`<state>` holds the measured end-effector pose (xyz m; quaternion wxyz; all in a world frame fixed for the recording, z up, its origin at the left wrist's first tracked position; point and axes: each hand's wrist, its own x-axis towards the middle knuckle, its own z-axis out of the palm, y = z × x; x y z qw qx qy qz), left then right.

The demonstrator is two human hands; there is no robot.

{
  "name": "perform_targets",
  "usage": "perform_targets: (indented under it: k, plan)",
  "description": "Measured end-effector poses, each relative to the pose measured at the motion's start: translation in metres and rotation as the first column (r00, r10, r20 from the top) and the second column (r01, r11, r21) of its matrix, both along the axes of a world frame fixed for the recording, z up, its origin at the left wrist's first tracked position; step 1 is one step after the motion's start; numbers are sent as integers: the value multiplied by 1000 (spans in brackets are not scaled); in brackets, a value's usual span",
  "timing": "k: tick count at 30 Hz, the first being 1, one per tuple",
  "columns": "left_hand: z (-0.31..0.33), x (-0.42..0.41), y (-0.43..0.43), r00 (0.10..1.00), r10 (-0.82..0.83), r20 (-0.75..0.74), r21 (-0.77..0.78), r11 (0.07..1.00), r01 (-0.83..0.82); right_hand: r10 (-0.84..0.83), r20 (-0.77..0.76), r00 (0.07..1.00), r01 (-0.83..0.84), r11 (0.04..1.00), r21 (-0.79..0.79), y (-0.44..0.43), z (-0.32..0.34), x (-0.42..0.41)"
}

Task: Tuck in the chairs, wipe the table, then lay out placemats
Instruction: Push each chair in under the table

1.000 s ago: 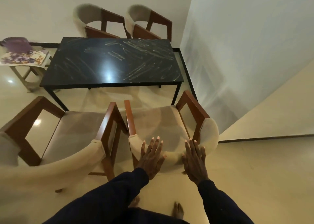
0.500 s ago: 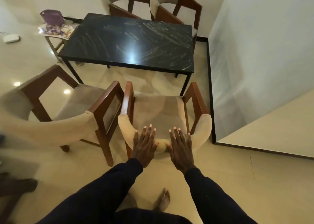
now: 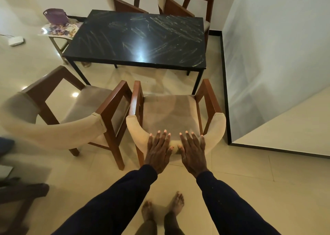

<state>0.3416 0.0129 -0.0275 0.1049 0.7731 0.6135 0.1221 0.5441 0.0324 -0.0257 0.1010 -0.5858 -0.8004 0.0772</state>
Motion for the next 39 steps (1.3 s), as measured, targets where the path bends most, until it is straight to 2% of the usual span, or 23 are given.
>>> perform_targets:
  k: [13,22,30,39]
  plan:
    - [-8,-9,-17,995,-17,98,67,998,11,-6,-19,1000,6,1000,9,-27,2,-8]
    - [-9,-12,-5,985,-13,175,10,1000,11,-6,-51,999,5,1000,-16,-21,0,-9]
    - [-8,-37,37,983,-35,179,-60,997,47,-18,-75,997,15,999,-34,14,-1,-30]
    - [-13,-86,62,984,-103,145,-66,991,113,-64,-76,995,59,996,-68,25,0,-76]
